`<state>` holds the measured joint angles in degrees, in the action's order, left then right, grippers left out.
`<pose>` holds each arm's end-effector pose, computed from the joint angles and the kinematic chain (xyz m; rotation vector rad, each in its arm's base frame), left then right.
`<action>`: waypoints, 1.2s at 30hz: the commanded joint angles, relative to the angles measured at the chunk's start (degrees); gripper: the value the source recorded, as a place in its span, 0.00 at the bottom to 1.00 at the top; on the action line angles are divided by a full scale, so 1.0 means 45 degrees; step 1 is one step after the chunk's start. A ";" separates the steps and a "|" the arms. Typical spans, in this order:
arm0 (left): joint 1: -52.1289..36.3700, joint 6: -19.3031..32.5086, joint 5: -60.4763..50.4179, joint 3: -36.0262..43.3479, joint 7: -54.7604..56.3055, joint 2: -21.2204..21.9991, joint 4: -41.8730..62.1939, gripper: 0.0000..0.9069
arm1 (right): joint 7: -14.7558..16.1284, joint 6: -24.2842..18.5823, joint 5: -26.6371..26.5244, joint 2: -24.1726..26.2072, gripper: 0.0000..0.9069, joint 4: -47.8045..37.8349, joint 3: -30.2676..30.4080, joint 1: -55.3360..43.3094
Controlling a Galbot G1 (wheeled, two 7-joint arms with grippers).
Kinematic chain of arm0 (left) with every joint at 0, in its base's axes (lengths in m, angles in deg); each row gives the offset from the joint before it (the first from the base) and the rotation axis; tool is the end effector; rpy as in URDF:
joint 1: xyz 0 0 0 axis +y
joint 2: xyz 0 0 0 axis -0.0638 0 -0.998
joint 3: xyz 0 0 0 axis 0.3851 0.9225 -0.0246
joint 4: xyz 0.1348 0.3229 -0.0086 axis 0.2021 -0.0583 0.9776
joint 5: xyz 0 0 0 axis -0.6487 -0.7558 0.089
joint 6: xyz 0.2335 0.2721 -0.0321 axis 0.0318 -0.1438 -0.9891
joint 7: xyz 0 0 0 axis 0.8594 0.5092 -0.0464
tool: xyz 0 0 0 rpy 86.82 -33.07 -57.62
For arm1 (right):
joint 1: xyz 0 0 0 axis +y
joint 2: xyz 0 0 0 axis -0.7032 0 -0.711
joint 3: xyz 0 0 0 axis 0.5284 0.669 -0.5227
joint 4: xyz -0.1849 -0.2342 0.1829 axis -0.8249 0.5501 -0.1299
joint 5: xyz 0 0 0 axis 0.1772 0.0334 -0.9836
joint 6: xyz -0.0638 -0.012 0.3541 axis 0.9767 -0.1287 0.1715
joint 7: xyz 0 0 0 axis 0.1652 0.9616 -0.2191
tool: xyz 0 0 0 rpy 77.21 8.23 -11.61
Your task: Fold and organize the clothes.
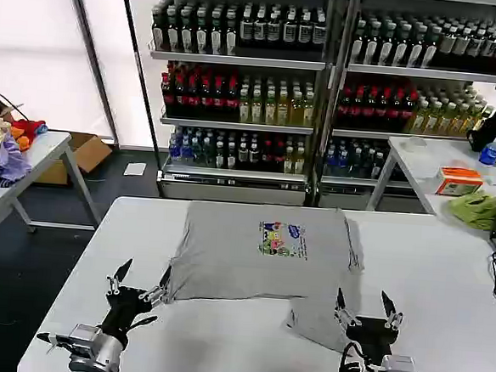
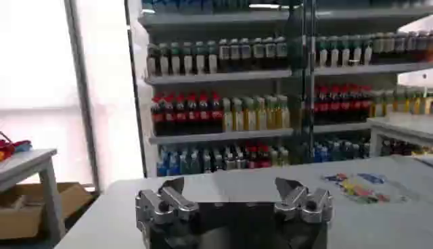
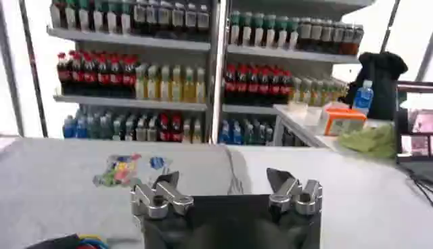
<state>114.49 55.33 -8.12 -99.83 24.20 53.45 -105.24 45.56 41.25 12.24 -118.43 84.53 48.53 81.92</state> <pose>0.1960 0.0419 -0.2695 -0.1803 -2.9451 -0.0936 0.1435 -0.0052 -0.2276 -0.1742 -2.8088 0.1344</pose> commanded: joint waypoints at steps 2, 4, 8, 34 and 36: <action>-0.0024 -0.1027 -0.0156 0.0375 -0.0368 -0.0256 0.0135 1.00 | -0.0331 0.0071 0.0014 -0.0036 1.00 0.0122 0.0006 0.0554; -0.0053 -0.0976 -0.0316 0.0514 -0.0518 -0.0392 0.0586 1.00 | -0.0661 0.0203 0.0006 -0.0137 1.00 -0.0043 0.0023 0.0563; -0.0134 -0.0951 -0.0362 0.0693 -0.0709 -0.0507 0.1165 1.00 | -0.0837 0.0255 -0.0021 -0.0161 1.00 -0.0305 0.0117 0.0665; -0.1667 -0.2073 0.0007 0.1005 -0.0640 -0.0508 0.2486 1.00 | -0.1526 -0.0646 -0.0215 -0.1280 1.00 -0.2131 0.0493 0.0046; -0.1786 -0.2061 -0.0041 0.1055 -0.0632 -0.0444 0.2656 1.00 | -0.1505 -0.0640 -0.0275 -0.1279 1.00 -0.2212 0.0502 -0.0012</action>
<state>108.33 47.07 -8.05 -95.48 21.40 51.31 -96.14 39.33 38.72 11.16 -123.75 76.62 50.76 82.49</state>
